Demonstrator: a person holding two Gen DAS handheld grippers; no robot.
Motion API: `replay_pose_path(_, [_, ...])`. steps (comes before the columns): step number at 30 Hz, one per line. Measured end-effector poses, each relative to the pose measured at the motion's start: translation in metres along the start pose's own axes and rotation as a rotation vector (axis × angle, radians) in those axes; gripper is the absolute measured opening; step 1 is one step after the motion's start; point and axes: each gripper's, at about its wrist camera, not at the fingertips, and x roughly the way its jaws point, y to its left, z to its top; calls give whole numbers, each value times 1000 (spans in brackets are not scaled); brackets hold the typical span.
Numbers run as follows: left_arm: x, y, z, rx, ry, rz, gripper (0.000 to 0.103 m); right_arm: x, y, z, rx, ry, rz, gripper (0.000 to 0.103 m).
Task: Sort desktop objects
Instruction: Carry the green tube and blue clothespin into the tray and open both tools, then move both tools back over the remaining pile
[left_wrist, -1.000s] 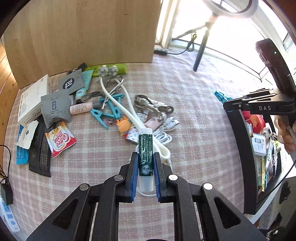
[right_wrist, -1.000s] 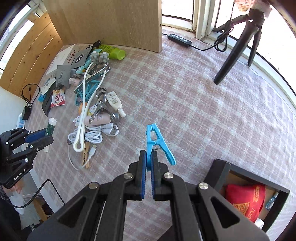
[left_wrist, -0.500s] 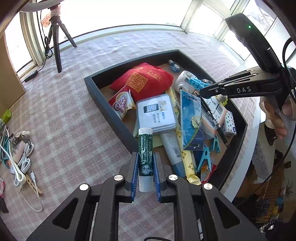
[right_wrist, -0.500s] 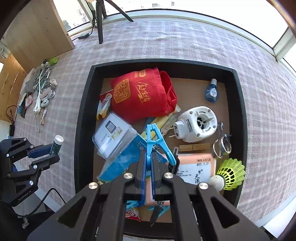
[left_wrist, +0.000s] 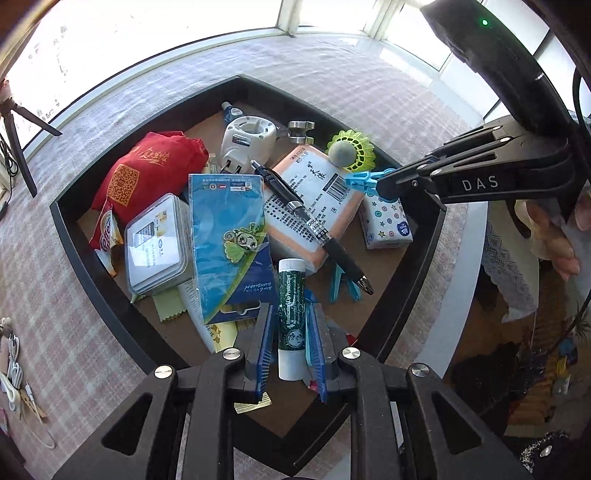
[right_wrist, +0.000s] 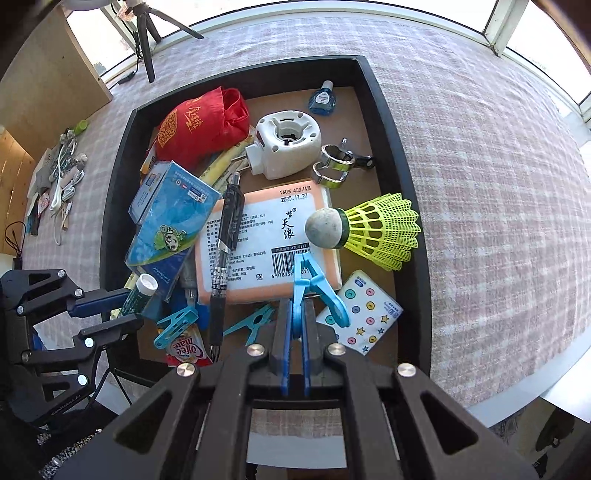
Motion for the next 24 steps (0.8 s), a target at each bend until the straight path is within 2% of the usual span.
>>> replay_pose_path(9, [-13, 19, -10, -49, -26, 30, 40, -10, 21, 5, -40, -38, -3, 7])
replay_pose_path(16, [-30, 62, -30, -139, -48, 78, 40, -10, 64, 29, -125, -65, -9, 8])
replay_pose_path(24, [-57, 137, -66, -298, -79, 155, 40, -5, 135, 70, -263, -112, 23, 35])
